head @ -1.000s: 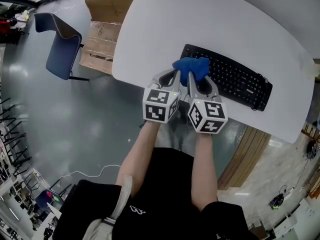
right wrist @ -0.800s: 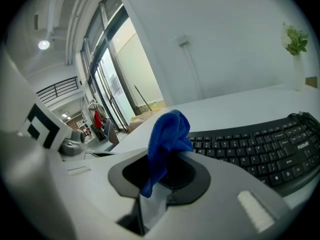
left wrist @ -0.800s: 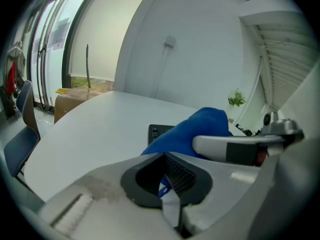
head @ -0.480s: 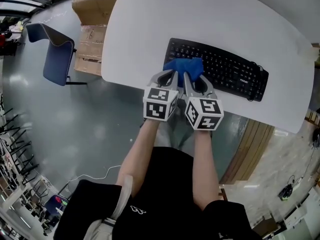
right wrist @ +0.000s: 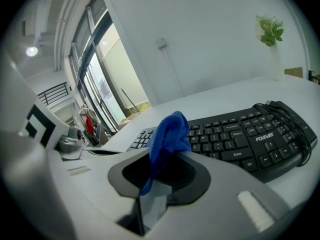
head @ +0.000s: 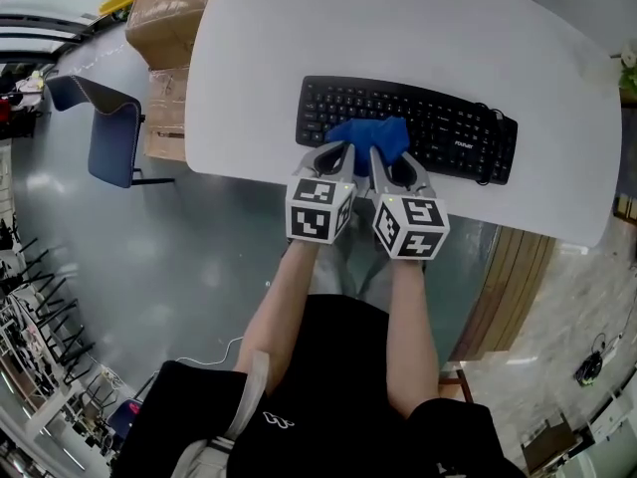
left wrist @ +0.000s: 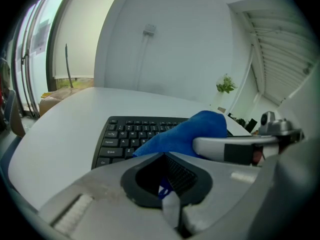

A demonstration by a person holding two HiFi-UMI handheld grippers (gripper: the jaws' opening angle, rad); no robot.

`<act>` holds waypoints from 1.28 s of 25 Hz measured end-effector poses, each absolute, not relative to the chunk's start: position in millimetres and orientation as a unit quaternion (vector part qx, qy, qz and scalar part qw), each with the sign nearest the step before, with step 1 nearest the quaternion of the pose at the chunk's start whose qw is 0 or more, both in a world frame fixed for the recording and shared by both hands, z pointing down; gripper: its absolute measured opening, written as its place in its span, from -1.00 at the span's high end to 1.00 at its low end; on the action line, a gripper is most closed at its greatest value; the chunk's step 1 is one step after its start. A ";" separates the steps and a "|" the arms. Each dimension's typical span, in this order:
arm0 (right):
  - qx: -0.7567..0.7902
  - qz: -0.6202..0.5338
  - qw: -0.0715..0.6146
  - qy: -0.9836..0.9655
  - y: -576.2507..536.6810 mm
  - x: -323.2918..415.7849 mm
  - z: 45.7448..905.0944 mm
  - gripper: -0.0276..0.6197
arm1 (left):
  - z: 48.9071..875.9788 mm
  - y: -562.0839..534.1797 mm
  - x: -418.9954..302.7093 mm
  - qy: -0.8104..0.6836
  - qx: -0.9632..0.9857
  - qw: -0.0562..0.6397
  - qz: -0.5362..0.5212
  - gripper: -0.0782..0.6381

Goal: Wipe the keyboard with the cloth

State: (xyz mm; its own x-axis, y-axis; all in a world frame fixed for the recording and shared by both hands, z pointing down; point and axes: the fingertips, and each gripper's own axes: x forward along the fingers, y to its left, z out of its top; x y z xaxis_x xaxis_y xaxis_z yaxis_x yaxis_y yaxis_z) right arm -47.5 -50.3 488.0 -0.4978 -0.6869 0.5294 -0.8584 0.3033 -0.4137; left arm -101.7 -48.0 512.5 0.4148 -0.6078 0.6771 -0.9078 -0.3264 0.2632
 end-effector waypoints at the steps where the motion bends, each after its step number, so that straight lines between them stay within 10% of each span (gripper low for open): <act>1: 0.487 0.337 0.127 -0.796 -50.0 -43.4 487.5 0.68 | 512.2 -47.6 -97.3 -0.484 0.781 0.316 0.238 0.78; 32: 0.575 0.349 0.106 -0.732 -36.7 114.2 485.9 0.68 | 509.7 -45.0 60.6 -0.389 0.831 0.298 0.262 0.78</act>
State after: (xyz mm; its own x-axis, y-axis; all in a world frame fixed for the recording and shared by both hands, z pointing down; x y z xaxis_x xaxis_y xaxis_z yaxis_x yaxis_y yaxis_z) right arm 114.2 -36.7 485.9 -0.3157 -0.7687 0.5563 -0.9162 0.0945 -0.3894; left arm 60.6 -45.0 509.7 0.5604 -0.4894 0.6681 -0.8026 -0.5199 0.2923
